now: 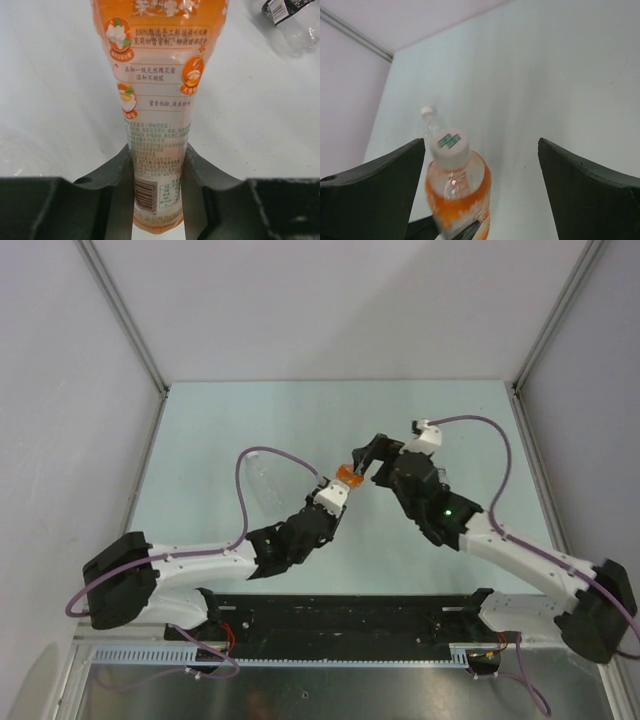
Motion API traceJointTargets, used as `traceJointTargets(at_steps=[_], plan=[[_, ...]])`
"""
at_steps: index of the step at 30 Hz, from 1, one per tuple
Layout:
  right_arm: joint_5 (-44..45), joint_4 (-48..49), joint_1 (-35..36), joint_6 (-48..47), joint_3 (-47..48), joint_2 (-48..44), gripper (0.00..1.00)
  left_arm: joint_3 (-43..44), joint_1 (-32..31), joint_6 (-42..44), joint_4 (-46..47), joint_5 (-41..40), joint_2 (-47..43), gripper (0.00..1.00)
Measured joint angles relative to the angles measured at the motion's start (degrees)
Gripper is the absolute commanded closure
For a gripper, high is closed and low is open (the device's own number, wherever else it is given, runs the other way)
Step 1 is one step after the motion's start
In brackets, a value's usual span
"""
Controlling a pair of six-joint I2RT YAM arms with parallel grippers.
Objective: Screw on the bottle caps
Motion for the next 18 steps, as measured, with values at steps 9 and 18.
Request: traceJointTargets(at_steps=[9,18], plan=[[1.77,-8.68,-5.20,-6.51,-0.17,-19.91,0.01,1.64,13.70,-15.23,-9.70,22.60,0.96,0.70],[6.86,-20.33,-7.87,-5.46,-3.58,-21.92,0.01,2.01,17.79,-22.34,-14.05,36.26,7.48,0.02]])
